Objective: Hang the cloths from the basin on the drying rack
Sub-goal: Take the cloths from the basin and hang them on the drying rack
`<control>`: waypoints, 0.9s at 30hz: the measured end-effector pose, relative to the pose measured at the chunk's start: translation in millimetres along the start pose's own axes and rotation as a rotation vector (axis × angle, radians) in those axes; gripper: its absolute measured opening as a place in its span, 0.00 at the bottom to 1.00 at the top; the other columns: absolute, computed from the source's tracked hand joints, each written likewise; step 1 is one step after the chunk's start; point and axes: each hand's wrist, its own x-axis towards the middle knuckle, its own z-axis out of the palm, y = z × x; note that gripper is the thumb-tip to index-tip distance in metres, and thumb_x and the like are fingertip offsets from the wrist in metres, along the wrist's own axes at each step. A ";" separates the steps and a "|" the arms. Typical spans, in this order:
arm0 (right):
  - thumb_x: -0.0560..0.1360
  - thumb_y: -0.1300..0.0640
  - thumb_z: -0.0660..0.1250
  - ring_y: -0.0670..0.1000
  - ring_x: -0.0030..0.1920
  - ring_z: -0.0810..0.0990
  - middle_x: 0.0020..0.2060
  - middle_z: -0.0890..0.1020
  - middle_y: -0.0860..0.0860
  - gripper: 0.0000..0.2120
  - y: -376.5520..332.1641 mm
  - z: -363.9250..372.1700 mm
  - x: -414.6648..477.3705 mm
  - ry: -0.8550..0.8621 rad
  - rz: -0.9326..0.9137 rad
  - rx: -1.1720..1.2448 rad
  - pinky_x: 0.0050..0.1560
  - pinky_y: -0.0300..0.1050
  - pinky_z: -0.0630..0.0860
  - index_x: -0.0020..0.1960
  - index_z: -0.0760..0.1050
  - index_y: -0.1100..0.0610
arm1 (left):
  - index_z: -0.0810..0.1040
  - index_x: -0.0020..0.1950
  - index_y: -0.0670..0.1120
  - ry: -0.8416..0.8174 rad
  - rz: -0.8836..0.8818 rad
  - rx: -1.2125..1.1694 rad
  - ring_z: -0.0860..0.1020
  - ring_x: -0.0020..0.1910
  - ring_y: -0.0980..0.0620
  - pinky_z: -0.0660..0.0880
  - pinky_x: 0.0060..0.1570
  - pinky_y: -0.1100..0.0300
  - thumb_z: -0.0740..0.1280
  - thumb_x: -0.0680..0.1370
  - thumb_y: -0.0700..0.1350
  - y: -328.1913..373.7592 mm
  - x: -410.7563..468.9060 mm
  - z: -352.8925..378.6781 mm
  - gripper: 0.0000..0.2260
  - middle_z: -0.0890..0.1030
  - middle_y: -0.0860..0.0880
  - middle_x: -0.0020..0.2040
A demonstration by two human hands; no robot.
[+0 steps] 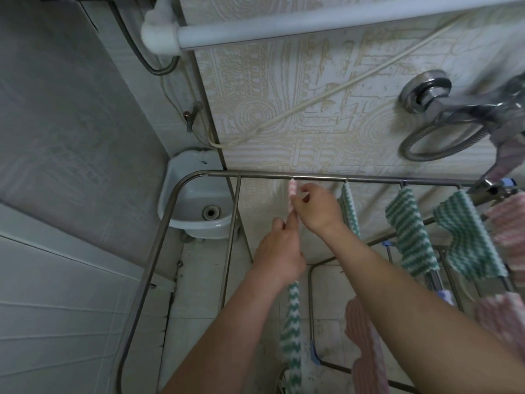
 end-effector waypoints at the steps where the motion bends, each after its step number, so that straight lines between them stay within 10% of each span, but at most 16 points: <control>1: 0.78 0.51 0.61 0.56 0.53 0.80 0.52 0.82 0.57 0.16 3.4 -8.7 -5.5 0.009 -0.016 -0.045 0.49 0.45 0.74 0.61 0.76 0.57 | 0.49 0.77 0.51 -0.014 -0.011 -0.007 0.76 0.51 0.45 0.76 0.49 0.54 0.68 0.74 0.40 -0.6 0.7 0.4 0.38 0.67 0.46 0.57; 12: 0.76 0.57 0.63 0.58 0.49 0.80 0.49 0.80 0.56 0.07 65.1 -53.0 -84.0 -0.032 0.094 -0.376 0.40 0.43 0.67 0.50 0.78 0.56 | 0.56 0.73 0.54 -0.035 -0.148 -0.089 0.76 0.54 0.40 0.76 0.50 0.49 0.68 0.67 0.40 -3.3 7.1 4.7 0.38 0.72 0.43 0.59; 20: 0.76 0.58 0.64 0.53 0.36 0.77 0.34 0.80 0.52 0.06 81.2 -79.4 -113.6 0.041 -0.064 -0.044 0.36 0.43 0.69 0.45 0.80 0.57 | 0.74 0.64 0.49 0.330 -0.109 -0.307 0.76 0.44 0.52 0.70 0.44 0.61 0.64 0.77 0.44 15.6 -14.5 3.0 0.15 0.75 0.50 0.51; 27: 0.76 0.57 0.66 0.51 0.35 0.79 0.32 0.81 0.49 0.07 111.8 -122.0 -171.6 0.118 -0.013 0.223 0.39 0.49 0.75 0.41 0.79 0.51 | 0.82 0.42 0.54 0.282 0.090 -0.581 0.74 0.29 0.64 0.69 0.33 0.68 0.66 0.76 0.39 88.1 -51.8 21.4 0.10 0.77 0.58 0.29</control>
